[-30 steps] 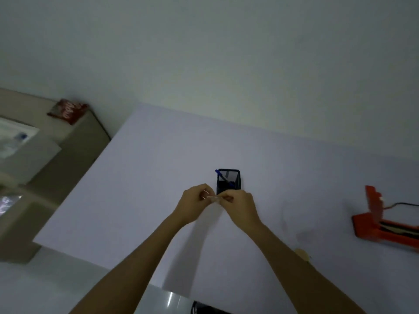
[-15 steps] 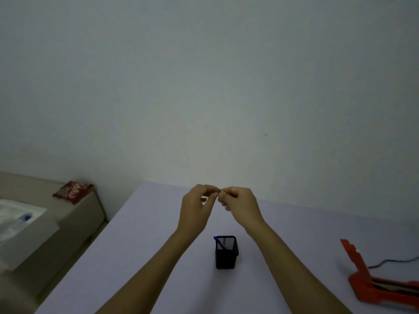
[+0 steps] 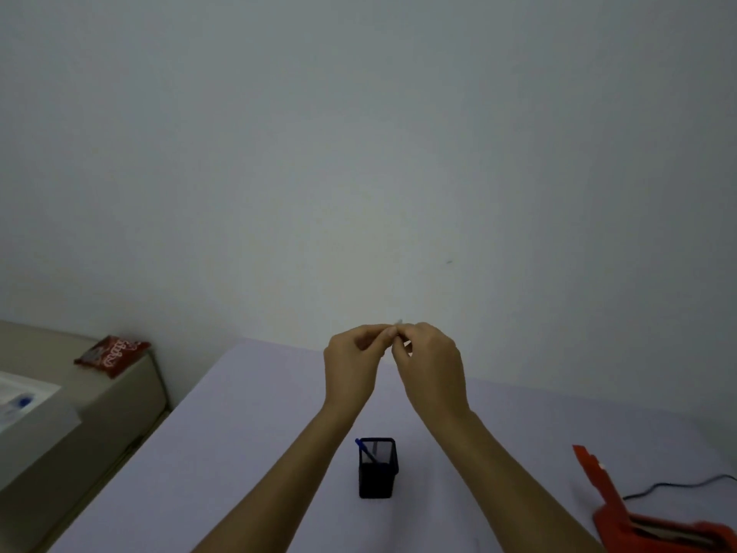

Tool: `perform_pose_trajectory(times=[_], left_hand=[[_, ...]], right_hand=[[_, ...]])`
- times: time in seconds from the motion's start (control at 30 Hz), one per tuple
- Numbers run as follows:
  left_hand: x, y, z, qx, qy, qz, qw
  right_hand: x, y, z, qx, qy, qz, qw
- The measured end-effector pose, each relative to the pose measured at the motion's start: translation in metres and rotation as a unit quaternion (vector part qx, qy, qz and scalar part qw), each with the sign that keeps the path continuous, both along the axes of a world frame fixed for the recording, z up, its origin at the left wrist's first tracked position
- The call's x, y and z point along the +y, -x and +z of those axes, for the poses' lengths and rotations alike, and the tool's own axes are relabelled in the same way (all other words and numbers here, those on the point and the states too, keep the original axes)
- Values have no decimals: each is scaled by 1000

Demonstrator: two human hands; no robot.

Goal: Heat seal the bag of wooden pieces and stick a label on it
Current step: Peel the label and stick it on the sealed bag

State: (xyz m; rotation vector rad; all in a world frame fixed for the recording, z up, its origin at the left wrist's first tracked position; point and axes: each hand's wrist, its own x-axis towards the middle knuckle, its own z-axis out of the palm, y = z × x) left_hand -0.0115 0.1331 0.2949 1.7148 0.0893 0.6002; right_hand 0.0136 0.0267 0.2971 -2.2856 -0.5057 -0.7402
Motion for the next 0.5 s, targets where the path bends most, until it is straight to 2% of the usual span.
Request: perform_pose_trajectory(times=[0.2, 0.37, 0.5], left_hand=[[-25, 0, 2, 64, 229, -78, 968], [-33, -6, 1, 111, 306, -65, 943], [-38, -8, -1, 136, 364, -77, 918]], right_hand=[[-22, -7, -4, -41, 21, 14, 999], [-29, -10, -14, -66, 75, 10, 995], [-36, -18, -21, -82, 82, 10, 993]])
